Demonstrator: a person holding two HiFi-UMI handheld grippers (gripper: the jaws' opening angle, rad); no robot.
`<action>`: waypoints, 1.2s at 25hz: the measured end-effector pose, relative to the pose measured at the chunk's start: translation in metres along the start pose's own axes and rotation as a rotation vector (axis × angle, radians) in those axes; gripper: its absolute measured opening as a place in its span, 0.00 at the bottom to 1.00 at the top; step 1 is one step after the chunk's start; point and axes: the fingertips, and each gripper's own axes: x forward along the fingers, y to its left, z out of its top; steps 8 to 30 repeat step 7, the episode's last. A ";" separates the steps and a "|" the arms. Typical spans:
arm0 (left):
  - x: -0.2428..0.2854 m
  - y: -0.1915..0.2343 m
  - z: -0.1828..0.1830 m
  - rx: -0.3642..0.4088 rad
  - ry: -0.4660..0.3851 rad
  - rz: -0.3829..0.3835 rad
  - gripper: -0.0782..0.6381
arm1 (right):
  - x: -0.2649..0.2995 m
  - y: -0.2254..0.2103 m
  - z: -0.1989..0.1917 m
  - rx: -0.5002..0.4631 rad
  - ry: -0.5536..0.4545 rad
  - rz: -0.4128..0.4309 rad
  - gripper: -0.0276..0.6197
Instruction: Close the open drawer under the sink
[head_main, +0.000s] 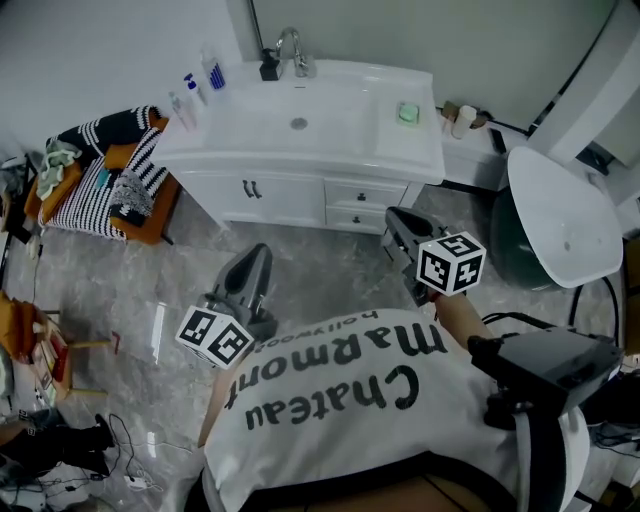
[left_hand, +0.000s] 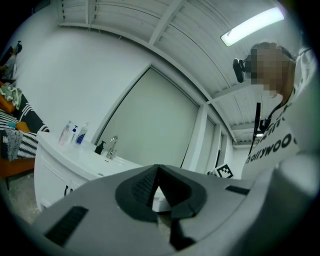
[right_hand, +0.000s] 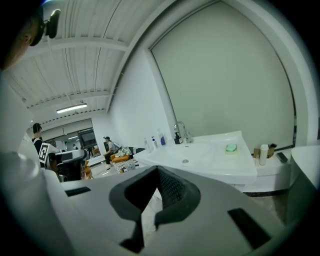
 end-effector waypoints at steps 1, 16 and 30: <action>0.000 0.000 0.000 0.002 0.000 -0.002 0.12 | 0.001 0.001 -0.001 -0.002 0.001 0.003 0.06; -0.002 0.000 0.000 0.008 0.000 -0.003 0.12 | 0.004 0.002 -0.002 -0.007 0.006 0.012 0.06; -0.002 0.000 0.000 0.008 0.000 -0.003 0.12 | 0.004 0.002 -0.002 -0.007 0.006 0.012 0.06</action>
